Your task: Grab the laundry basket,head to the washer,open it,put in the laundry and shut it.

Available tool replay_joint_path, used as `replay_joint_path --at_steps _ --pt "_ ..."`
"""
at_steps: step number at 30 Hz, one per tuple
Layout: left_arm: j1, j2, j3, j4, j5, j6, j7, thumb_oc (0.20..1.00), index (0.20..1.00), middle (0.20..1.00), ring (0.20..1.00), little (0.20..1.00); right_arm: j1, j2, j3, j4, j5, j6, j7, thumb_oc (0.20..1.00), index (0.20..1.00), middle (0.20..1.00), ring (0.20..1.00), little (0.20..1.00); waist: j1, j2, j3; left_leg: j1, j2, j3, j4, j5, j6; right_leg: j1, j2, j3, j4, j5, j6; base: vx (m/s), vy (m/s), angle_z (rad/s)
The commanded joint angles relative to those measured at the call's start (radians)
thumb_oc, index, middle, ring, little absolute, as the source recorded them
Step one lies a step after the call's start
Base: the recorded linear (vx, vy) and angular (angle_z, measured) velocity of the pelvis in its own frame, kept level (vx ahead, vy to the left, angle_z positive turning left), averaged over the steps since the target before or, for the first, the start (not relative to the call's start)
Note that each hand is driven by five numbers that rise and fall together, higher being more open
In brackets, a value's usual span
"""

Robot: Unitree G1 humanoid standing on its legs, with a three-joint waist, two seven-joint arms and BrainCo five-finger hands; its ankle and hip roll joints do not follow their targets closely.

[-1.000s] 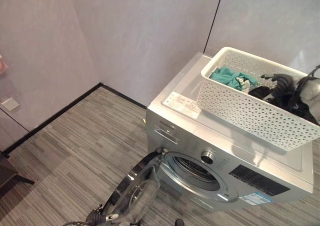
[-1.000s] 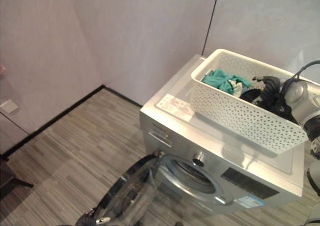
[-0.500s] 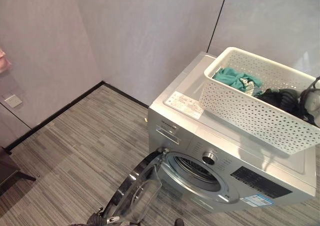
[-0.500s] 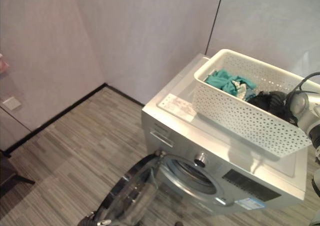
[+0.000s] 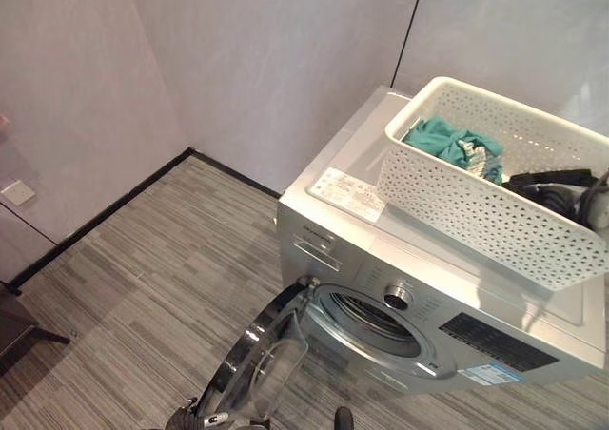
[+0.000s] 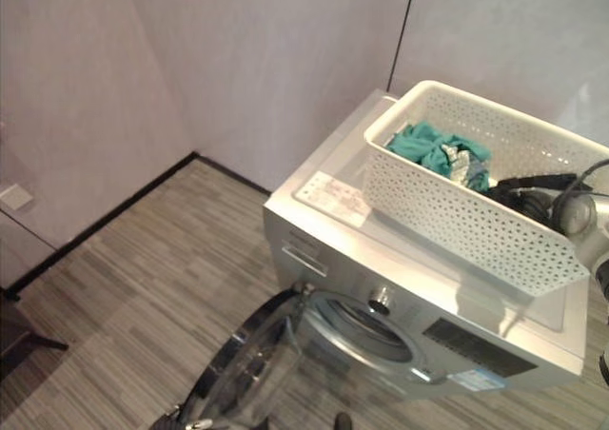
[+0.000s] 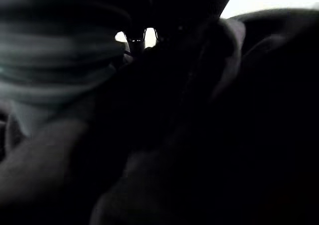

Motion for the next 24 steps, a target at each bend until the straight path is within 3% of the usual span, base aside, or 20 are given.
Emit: replay_joint_path --at_steps 1,3,4,13,19,24 --pt "-0.093 -0.024 -0.048 -0.015 -0.047 -0.014 -0.003 1.0 1.0 1.0 1.0 1.0 0.077 0.024 0.125 -0.028 -0.046 0.002 0.024 1.0 1.0 1.0 1.0 1.0 0.001 0.0 0.095 0.008 0.056 -0.021 0.005 -0.032 -0.047 -0.007 -0.07 -0.028 0.015 -0.029 0.064 -0.05 -0.013 -0.01" --pt "-0.096 -0.023 -0.054 -0.018 -0.048 -0.015 -0.002 1.0 1.0 1.0 1.0 1.0 0.086 0.039 0.116 -0.021 -0.042 0.004 0.023 1.0 1.0 1.0 1.0 1.0 0.002 0.003 0.102 0.0 0.055 -0.023 0.005 -0.028 -0.048 -0.012 -0.07 -0.027 0.015 -0.028 0.063 -0.04 -0.012 -0.01" --pt "-0.099 -0.023 -0.057 -0.016 -0.048 -0.016 0.001 1.0 1.0 1.0 1.0 1.0 0.092 0.049 0.113 -0.023 -0.037 0.007 0.026 0.2 0.2 0.2 0.2 0.2 0.002 0.008 0.108 -0.005 0.055 -0.023 0.005 -0.026 -0.048 -0.017 -0.071 -0.027 0.014 -0.027 0.063 -0.05 -0.009 0.0" --pt "-0.11 -0.035 -0.063 0.018 -0.036 -0.013 0.013 1.0 1.0 1.0 1.0 1.0 0.069 0.084 0.036 0.031 0.021 0.015 -0.052 0.2 0.2 0.2 0.2 0.2 -0.008 0.018 0.094 0.007 0.052 -0.015 0.005 -0.034 -0.045 -0.005 -0.07 -0.023 0.01 -0.033 0.061 0.0 0.0 0.0" --pt "-0.132 -0.043 -0.07 0.044 -0.025 -0.015 0.029 1.0 1.0 1.0 1.0 1.0 -0.103 0.082 -0.087 0.215 0.136 0.027 -0.208 0.2 0.2 0.2 0.2 0.2 -0.008 0.011 0.048 0.05 0.045 -0.013 0.005 -0.055 -0.04 0.039 -0.072 -0.025 0.01 -0.043 0.063 0.03 0.004 0.01" --pt "-0.145 -0.045 -0.071 0.068 -0.017 -0.016 0.036 1.0 1.0 1.0 1.0 1.0 -0.228 0.048 -0.128 0.208 0.258 0.018 -0.278 0.2 0.2 0.2 0.2 0.2 -0.014 0.0 0.02 0.075 0.043 -0.011 0.005 -0.069 -0.037 0.063 -0.074 -0.026 0.01 -0.046 0.064 0.02 0.002 0.0"
